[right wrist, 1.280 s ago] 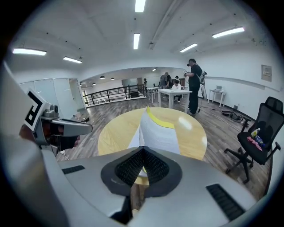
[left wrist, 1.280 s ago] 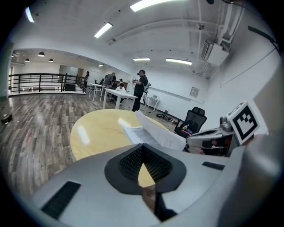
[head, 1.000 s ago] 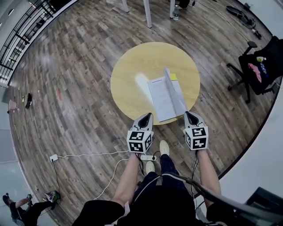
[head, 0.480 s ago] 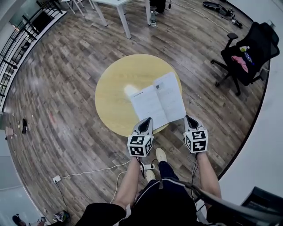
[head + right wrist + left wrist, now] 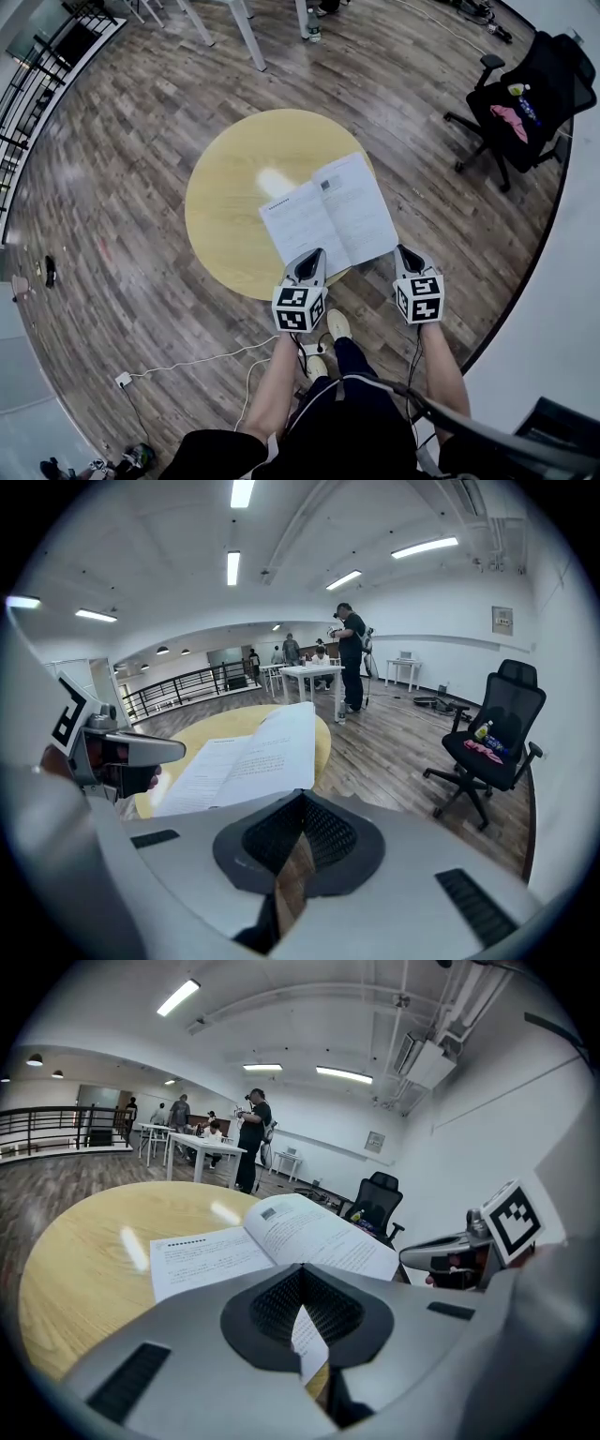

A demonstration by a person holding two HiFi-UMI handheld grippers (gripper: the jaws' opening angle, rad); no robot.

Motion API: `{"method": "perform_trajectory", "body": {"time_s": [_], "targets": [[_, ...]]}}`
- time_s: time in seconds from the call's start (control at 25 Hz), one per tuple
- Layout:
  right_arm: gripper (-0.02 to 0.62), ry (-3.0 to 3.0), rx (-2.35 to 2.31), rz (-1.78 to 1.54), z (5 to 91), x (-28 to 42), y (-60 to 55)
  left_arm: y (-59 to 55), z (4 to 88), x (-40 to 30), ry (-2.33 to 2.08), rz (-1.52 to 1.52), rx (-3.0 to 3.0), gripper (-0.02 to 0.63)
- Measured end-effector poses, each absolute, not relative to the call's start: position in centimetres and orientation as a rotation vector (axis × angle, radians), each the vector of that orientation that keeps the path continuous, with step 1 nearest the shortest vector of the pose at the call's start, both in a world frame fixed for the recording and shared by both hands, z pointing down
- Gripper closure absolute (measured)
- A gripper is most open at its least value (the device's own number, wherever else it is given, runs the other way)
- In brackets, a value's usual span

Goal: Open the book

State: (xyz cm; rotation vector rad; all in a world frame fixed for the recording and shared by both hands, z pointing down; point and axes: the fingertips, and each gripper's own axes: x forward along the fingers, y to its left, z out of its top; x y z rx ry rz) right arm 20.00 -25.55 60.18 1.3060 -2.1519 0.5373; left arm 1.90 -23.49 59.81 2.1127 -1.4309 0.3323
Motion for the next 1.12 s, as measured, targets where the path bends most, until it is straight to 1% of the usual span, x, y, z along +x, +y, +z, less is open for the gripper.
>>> {"method": "perform_trajectory", "body": {"time_s": [1.12], "targets": [[0.589, -2.031, 1.349, 0.671, 69.4, 22.8, -28.8, -25.9, 65.0, 2.0, -1.366, 0.469, 2.108, 0.607]]}}
